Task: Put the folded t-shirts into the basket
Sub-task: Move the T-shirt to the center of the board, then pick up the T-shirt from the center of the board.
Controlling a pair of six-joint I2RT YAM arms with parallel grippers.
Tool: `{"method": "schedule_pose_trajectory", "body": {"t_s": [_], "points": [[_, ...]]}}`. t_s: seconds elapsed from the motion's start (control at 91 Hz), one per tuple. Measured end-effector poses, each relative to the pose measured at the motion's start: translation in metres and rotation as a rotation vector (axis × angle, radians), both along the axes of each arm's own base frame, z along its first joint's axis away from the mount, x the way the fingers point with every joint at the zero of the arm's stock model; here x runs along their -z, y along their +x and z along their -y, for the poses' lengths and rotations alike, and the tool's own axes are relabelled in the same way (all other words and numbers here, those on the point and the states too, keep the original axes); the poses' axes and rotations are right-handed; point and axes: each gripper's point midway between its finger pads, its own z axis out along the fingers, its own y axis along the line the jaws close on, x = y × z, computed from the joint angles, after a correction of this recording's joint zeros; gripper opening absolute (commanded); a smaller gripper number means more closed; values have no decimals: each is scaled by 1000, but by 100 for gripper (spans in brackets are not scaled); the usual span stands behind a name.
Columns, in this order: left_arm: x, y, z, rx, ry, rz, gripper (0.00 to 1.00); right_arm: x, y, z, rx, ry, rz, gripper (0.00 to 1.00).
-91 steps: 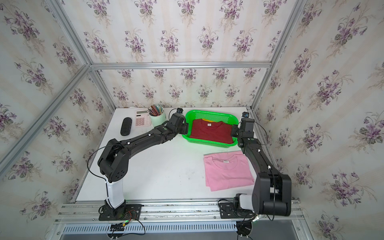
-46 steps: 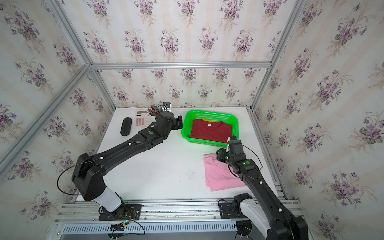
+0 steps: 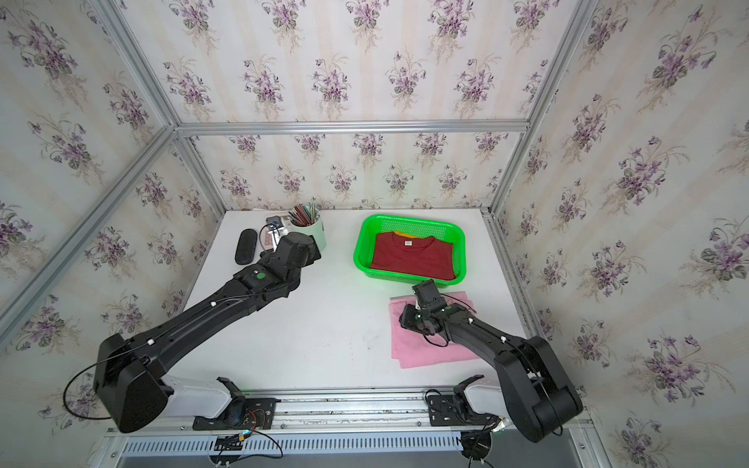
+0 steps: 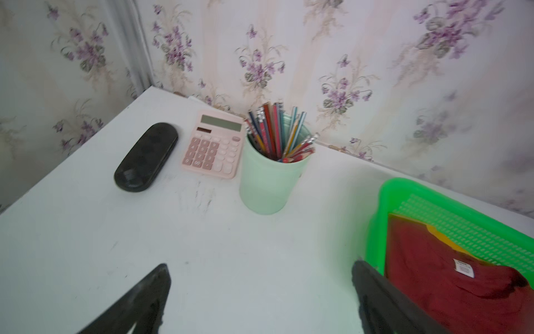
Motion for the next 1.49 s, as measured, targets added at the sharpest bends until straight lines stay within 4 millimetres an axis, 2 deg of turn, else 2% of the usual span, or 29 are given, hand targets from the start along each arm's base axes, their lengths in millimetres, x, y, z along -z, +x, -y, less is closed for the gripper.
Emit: {"method": "schedule_pose_trajectory", "body": {"t_s": [0.11,0.176,0.308,0.363,0.451,0.56,0.67,0.78,0.791,0.813,0.824,0.857,0.989,1.077,1.198,1.319,1.495], "points": [[24,-24,-29,-78,-53,-79,97,2,-18,-48,-207,42,16,45],[37,-41,-42,-98,-63,-117,98,1,-36,-79,-339,76,12,45],[61,-69,-51,-50,-74,-183,100,-6,-83,-133,-618,149,-22,46],[73,-80,-55,-19,-72,-216,100,-10,-98,-145,-693,170,-47,46],[89,-96,-57,46,-71,-257,100,-14,-116,-153,-779,188,-94,48],[107,-113,-47,175,-88,-291,95,-34,-120,-161,-840,218,-73,53],[120,-128,-21,362,-146,-316,91,-68,-109,-167,-874,224,53,61],[129,-142,7,525,-222,-365,89,-93,-83,-164,-840,133,211,72],[130,-144,10,538,-227,-370,89,-95,-79,-164,-832,121,222,74],[133,-149,15,572,-241,-386,89,-99,-70,-163,-810,85,254,92],[134,-150,18,584,-246,-393,88,-100,-67,-162,-802,71,264,96],[137,-158,25,630,-264,-417,87,-103,-54,-159,-762,16,300,99],[144,-185,50,790,-316,-508,87,-109,-3,-140,-573,-228,374,100],[150,-203,63,882,-339,-579,85,-103,15,-128,-504,-324,364,100],[160,-224,74,980,-347,-689,84,-95,34,-122,-399,-355,301,97],[166,-237,80,1037,-337,-743,80,-83,48,-122,-278,-353,216,95],[183,-248,80,1059,-312,-832,67,-65,57,-127,-141,-328,95,94]]}}
